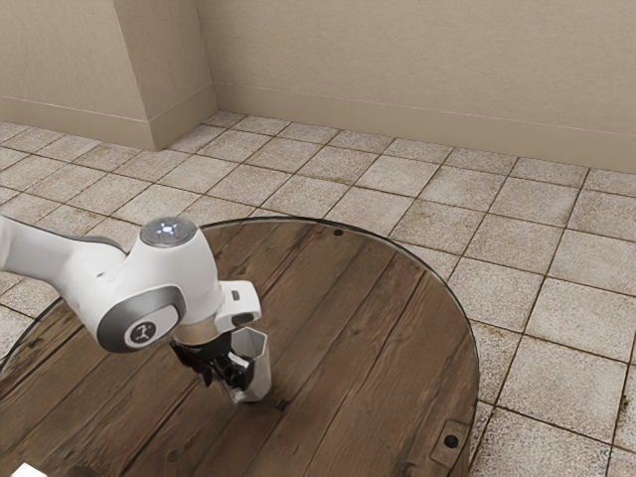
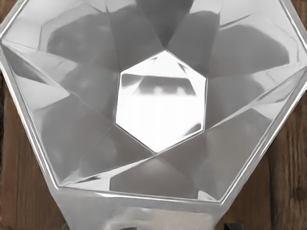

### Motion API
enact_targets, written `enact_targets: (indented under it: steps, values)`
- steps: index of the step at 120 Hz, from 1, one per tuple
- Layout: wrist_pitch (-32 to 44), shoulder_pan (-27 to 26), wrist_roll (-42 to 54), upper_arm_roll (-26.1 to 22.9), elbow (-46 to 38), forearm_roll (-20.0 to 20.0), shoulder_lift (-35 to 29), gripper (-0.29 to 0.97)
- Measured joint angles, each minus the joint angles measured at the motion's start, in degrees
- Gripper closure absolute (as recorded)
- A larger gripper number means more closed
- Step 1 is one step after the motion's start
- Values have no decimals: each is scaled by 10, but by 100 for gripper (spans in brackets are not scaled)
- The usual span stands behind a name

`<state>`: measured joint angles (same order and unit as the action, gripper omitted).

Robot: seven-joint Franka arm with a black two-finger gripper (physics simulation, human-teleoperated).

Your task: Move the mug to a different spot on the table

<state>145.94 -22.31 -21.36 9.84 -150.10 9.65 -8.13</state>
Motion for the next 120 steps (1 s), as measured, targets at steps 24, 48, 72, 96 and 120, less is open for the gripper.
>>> enact_targets:
  steps: [24,48,72,96,120]
  values:
    - [5,3,-2,0,-1,-6,-1,44]
    - [15,3,-4,0,-5,-9,-1,52]
    - [23,5,-7,0,-6,-15,-2,57]
    - [43,4,-18,0,-12,-19,-5,61]
    - [59,2,-28,2,-13,-13,-18,68]
